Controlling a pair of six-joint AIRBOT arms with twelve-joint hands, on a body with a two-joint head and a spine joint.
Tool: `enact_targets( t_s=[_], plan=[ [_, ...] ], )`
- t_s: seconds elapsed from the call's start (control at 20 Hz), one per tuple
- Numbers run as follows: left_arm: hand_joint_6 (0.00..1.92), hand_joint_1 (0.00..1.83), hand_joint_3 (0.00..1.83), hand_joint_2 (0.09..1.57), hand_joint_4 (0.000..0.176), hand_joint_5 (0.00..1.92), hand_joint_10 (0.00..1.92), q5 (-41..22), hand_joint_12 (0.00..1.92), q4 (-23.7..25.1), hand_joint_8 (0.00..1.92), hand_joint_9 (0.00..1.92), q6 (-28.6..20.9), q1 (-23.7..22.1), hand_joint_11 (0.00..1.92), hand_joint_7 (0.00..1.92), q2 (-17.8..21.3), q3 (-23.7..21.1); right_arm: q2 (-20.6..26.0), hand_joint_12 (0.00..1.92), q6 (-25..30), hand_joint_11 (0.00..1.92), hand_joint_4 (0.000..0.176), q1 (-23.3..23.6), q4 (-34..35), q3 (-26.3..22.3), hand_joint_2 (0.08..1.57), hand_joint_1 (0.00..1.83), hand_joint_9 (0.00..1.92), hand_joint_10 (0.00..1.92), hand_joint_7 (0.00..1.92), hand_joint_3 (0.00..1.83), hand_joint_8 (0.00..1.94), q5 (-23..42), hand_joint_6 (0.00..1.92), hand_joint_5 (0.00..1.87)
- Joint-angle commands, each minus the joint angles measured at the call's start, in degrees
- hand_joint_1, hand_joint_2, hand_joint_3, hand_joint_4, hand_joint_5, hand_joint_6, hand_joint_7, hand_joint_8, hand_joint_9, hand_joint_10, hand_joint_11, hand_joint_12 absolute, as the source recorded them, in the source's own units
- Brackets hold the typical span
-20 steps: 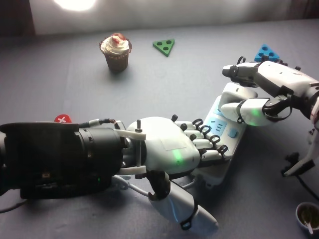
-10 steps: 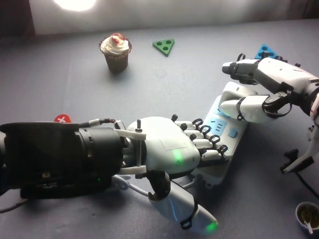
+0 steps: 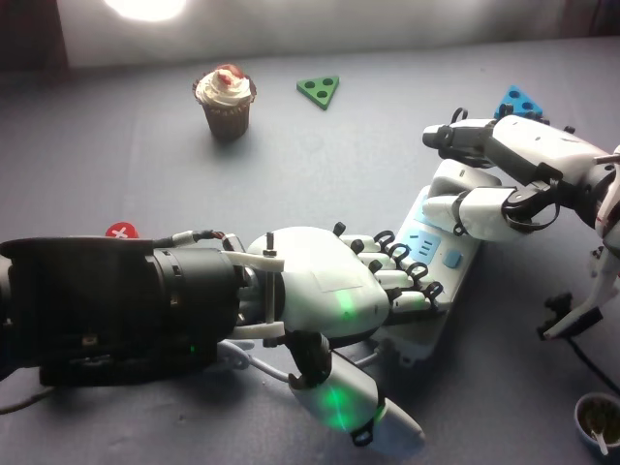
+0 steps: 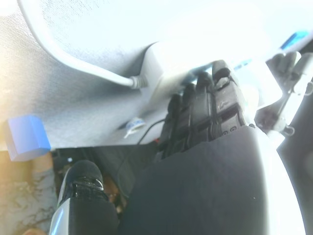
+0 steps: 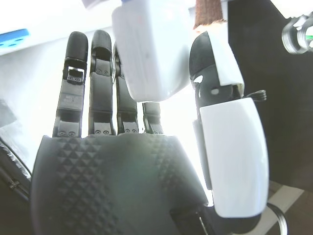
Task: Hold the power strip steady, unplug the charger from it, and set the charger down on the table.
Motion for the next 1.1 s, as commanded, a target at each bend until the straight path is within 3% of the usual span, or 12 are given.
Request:
enact_targets(
  t_s=[0.0,0.2,0.3,0.35,0.4,0.45,0.65,0.7,0.75,0.8,0.85,1.05],
  plan=[
    [0.00,0.00,0.00,1.02,0.000,0.08,0.01,-1.95,0.11,-0.04,0.01,0.09,0.00,-0.38,0.04,0.10,0.04,-0.30,0.74,0.71,0.57,0.14,0.000,0.57,-2.39,0.26,1.18,0.88,0.45,0.00,0.43,0.00,0.00,4.78,0.00,0.37],
    [0.00,0.00,0.00,1.01,0.000,0.09,0.01,-1.86,0.11,-0.04,0.01,0.10,0.00,-0.49,0.05,0.10,0.04,-0.30,0.67,0.72,0.57,0.22,0.000,0.57,-2.39,0.27,1.15,0.92,0.53,0.01,0.49,0.00,0.01,4.78,0.01,0.41],
    [0.00,0.00,0.00,1.02,0.000,0.08,0.00,-1.77,0.11,-0.04,0.00,0.09,0.00,-0.61,0.04,0.09,0.04,-0.26,0.68,0.85,0.57,0.53,0.000,0.57,-2.39,0.27,1.11,1.11,0.89,0.05,0.84,0.00,0.03,4.79,0.03,0.78],
    [0.00,0.00,0.00,1.02,0.000,0.07,0.00,-1.73,0.11,-0.04,0.00,0.07,0.00,-0.65,0.03,0.08,0.04,-0.26,0.71,1.11,0.57,0.70,0.000,0.57,-2.39,0.31,1.08,1.23,1.18,0.08,1.16,0.00,0.48,4.81,0.65,1.00],
    [0.00,0.00,0.00,1.02,0.000,0.08,0.00,-1.68,0.11,-0.04,0.00,0.08,0.00,-0.71,0.03,0.09,0.08,-0.26,0.79,1.18,0.57,0.77,0.000,0.57,-2.39,0.36,1.05,1.36,1.11,0.86,1.20,0.00,0.50,4.85,0.70,1.03],
    [0.00,0.00,0.00,1.02,0.000,0.08,0.00,-1.68,0.11,-0.04,0.00,0.08,0.00,-0.77,0.04,0.09,0.12,-0.24,0.89,1.25,0.57,0.79,0.000,0.57,-2.38,0.41,1.07,1.38,1.07,1.11,1.14,0.00,0.65,4.85,0.82,0.96],
    [0.00,0.00,0.00,1.01,0.000,0.08,0.01,-1.68,0.11,-0.05,0.01,0.09,0.00,-0.78,0.05,0.09,0.24,-0.29,0.91,1.24,0.57,0.76,0.000,0.57,-2.39,0.44,1.12,1.37,0.95,1.25,1.02,0.00,0.84,4.84,1.01,0.84],
    [0.00,0.00,0.00,1.01,0.000,0.08,0.01,-1.68,0.11,-0.05,0.01,0.09,0.00,-0.79,0.05,0.09,0.26,-0.30,0.91,1.24,0.57,0.76,0.000,0.57,-2.39,0.41,1.12,1.37,0.95,1.25,1.02,0.00,0.84,4.84,1.01,0.84],
    [0.00,0.00,0.00,1.01,0.000,0.07,0.00,-1.68,0.11,-0.05,0.00,0.08,0.00,-0.80,0.04,0.09,0.27,-0.31,0.91,1.26,0.57,0.73,0.000,0.57,-2.40,0.40,1.11,1.26,0.98,0.83,1.07,0.00,0.91,4.84,1.01,0.89],
    [0.00,0.00,0.00,1.01,0.000,0.07,0.00,-1.68,0.11,-0.05,0.00,0.08,0.00,-0.81,0.04,0.09,0.27,-0.32,0.91,1.26,0.57,0.73,0.000,0.58,-2.46,0.42,1.11,1.26,0.98,0.83,1.07,0.00,0.91,4.85,1.01,0.89],
    [0.00,0.00,0.00,1.02,0.000,0.08,0.00,-1.68,0.11,-0.05,0.00,0.08,0.00,-0.81,0.04,0.09,0.27,-0.33,0.96,1.23,0.60,0.76,0.000,0.75,-2.79,0.45,1.09,1.24,1.13,0.46,1.13,0.00,0.82,4.85,0.96,0.94],
    [0.00,0.00,0.00,1.01,0.000,0.09,0.01,-1.55,0.11,-0.05,0.01,0.09,0.00,-0.78,0.05,0.11,0.27,-0.35,1.76,1.20,1.01,0.79,0.000,2.67,-4.91,0.63,1.09,1.25,1.24,0.23,1.15,0.00,0.79,4.85,0.96,0.94]
  ],
)
